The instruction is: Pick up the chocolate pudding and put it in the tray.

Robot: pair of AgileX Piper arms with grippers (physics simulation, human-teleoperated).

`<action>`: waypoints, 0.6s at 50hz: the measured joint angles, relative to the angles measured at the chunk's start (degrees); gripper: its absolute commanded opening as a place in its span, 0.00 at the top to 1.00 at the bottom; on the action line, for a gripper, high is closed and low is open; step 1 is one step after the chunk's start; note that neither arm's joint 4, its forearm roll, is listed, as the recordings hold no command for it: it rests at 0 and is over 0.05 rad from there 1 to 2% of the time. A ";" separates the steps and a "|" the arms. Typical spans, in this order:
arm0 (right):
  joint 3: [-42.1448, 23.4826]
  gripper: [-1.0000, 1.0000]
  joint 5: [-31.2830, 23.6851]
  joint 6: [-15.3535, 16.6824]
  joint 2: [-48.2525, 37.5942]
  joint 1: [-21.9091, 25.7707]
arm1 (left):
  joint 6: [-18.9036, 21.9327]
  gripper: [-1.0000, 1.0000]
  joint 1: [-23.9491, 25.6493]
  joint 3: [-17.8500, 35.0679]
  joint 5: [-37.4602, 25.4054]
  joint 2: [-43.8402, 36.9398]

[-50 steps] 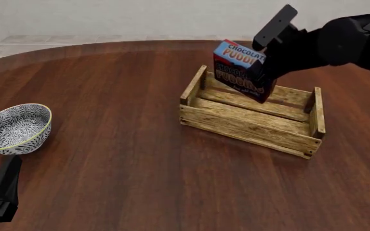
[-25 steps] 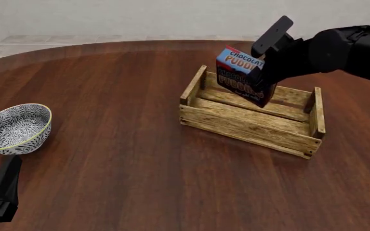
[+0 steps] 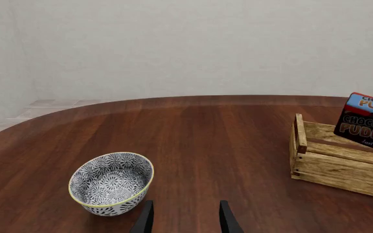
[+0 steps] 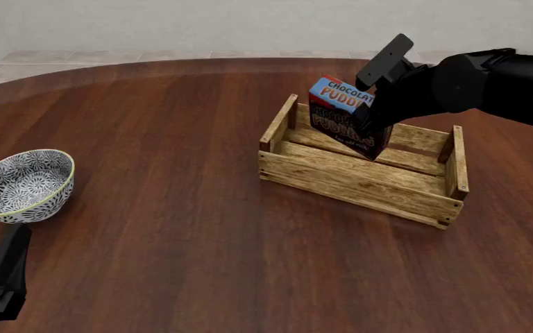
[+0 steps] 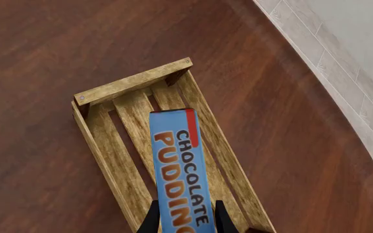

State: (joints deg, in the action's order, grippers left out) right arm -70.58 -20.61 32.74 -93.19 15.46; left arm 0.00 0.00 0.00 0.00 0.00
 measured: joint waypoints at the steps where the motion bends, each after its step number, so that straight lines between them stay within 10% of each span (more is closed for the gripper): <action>1: 0.01 1.00 0.08 -0.03 -0.10 0.00 | 0.00 0.00 0.00 0.00 0.00 0.00; 30: 0.96 1.00 2.41 -1.17 -2.59 -0.13 | 0.00 0.00 0.00 0.00 0.00 0.00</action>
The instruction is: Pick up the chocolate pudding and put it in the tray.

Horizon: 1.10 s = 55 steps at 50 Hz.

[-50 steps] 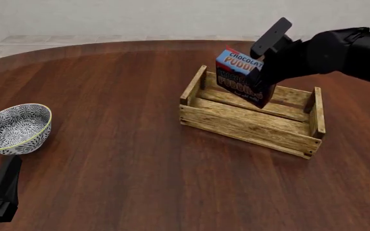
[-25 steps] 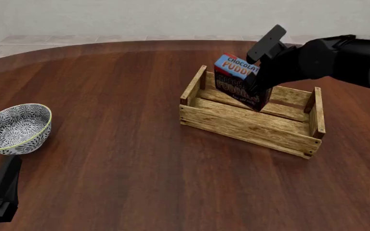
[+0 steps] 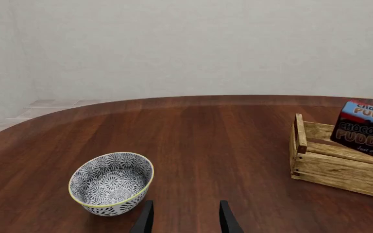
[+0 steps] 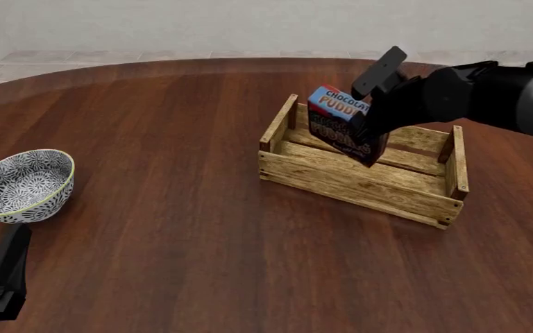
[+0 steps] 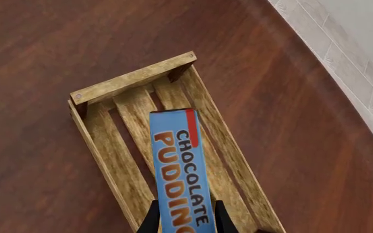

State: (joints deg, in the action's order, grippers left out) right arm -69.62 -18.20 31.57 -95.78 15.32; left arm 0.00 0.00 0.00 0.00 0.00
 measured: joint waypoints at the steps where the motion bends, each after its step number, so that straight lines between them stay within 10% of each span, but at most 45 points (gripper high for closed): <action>1: 0.00 1.00 0.08 -0.06 -0.10 0.01 | 0.00 0.00 0.00 0.00 0.00 0.00; 55: 1.64 1.00 4.84 -2.49 -3.72 0.00 | 0.00 0.00 0.00 0.00 0.00 0.00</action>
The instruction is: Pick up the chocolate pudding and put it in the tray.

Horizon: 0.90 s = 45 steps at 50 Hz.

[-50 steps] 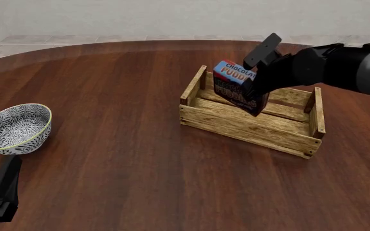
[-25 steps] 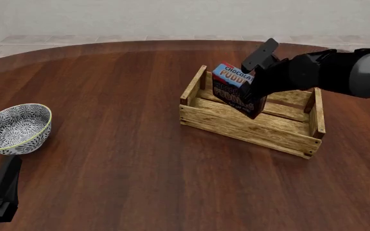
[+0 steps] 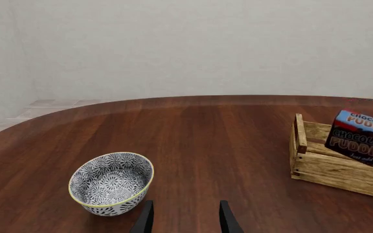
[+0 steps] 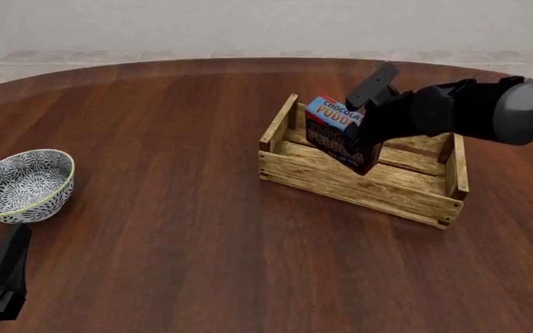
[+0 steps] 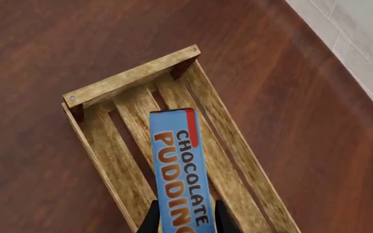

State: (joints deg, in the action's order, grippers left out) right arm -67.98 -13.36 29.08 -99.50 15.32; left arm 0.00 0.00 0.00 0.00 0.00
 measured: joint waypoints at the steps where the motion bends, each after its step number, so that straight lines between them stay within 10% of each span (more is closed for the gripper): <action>1: 0.04 1.00 0.08 -0.03 -0.05 0.00 | 0.00 0.00 0.00 0.00 0.00 0.00; 45: 0.97 1.00 3.12 -0.93 -3.17 -0.35 | 0.00 0.00 0.00 0.00 0.00 0.00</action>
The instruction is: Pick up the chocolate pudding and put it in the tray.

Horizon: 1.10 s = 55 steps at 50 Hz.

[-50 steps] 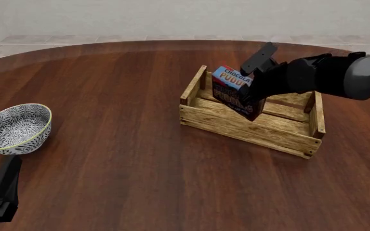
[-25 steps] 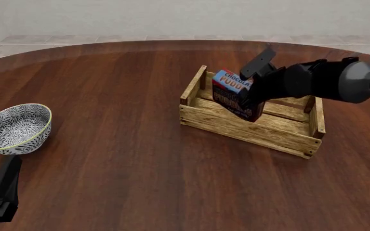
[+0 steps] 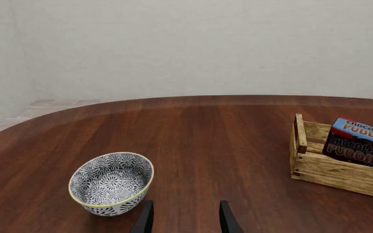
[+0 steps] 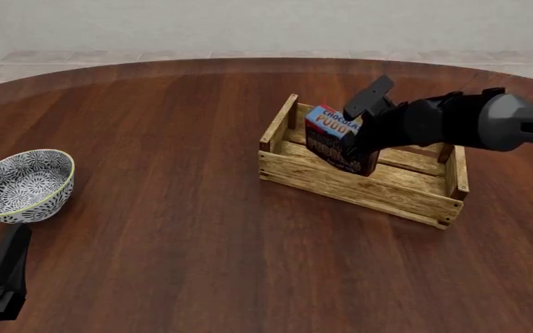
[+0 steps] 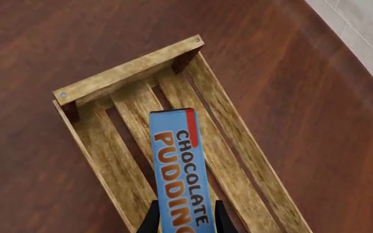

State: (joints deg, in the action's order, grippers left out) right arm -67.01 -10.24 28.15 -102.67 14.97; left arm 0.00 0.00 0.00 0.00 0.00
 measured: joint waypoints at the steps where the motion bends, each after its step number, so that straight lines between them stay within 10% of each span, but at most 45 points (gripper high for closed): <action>1: 0.01 1.00 0.05 -0.02 -0.06 -0.02 | 0.00 0.00 0.00 0.00 0.00 0.00; 50: 1.17 1.00 2.40 -1.29 -0.90 -0.68 | 0.00 0.00 0.00 0.00 0.00 0.00; 51: 1.05 0.00 2.38 -1.32 -0.98 -0.84 | 0.00 0.00 0.00 0.00 0.00 0.00; 55: 0.67 0.00 2.18 -2.22 -1.31 -1.18 | 0.00 0.00 0.00 0.00 0.00 0.00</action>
State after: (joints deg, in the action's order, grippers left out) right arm -66.35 -8.06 25.93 -103.98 13.78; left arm 0.00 0.00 0.00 0.00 0.00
